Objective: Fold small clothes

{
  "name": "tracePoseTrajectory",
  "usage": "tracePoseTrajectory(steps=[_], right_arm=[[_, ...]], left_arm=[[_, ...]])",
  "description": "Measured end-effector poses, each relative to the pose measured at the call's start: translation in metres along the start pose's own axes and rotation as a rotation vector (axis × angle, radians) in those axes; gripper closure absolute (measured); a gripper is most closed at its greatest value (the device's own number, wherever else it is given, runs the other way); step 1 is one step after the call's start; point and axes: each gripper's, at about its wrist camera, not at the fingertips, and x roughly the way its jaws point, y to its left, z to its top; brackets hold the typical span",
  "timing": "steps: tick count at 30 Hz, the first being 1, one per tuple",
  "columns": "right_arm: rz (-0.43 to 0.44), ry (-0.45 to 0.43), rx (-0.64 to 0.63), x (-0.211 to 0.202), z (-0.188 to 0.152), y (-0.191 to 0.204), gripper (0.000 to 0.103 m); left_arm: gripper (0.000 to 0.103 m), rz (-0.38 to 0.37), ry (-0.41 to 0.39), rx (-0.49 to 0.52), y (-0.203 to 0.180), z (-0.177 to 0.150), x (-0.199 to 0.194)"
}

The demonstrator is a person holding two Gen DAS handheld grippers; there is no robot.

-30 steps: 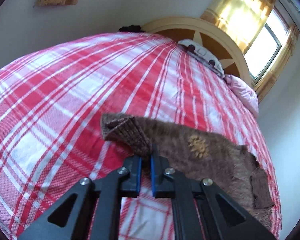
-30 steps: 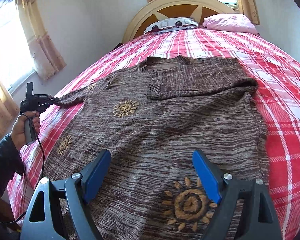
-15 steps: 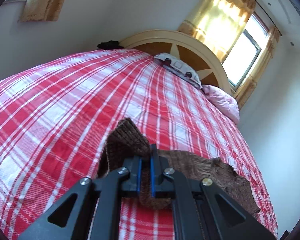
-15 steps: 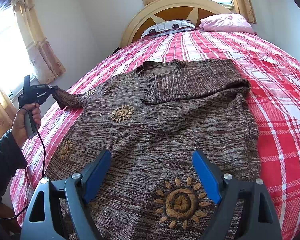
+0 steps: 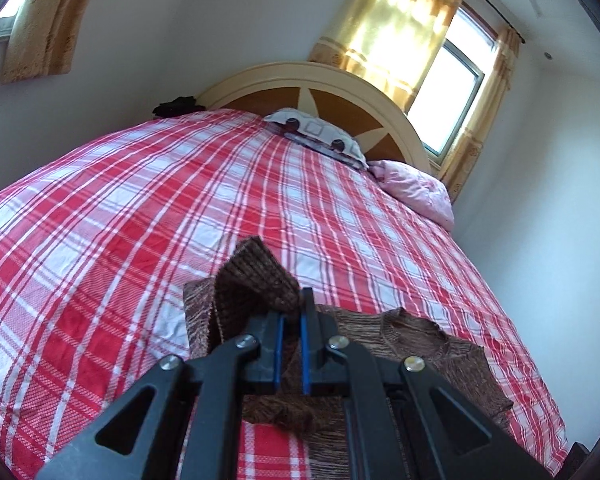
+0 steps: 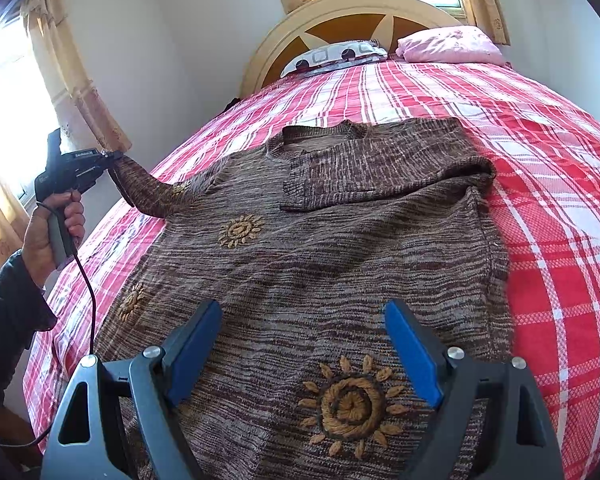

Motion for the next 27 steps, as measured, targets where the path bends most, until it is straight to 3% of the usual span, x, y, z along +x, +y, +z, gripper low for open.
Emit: tracePoseTrajectory(steps=[6,11,20,27], right_arm=[[0.004,0.003,0.014,0.002,-0.002,-0.003,0.019],[0.009,0.001,0.016,0.001,-0.003,-0.004,0.019],[0.019,-0.015,0.059,-0.003,-0.001,-0.017,0.019],[0.027,-0.022,0.097,-0.004,0.0,-0.025,0.019]], left_arm=[[0.097,-0.062,-0.01,0.031,-0.034,0.002,-0.004],[0.097,-0.12,0.023,0.134,-0.079,-0.006,0.002],[0.097,-0.179,0.107,0.244,-0.147,-0.041,0.027],[0.097,-0.209,0.213,0.32,-0.19,-0.091,0.064]])
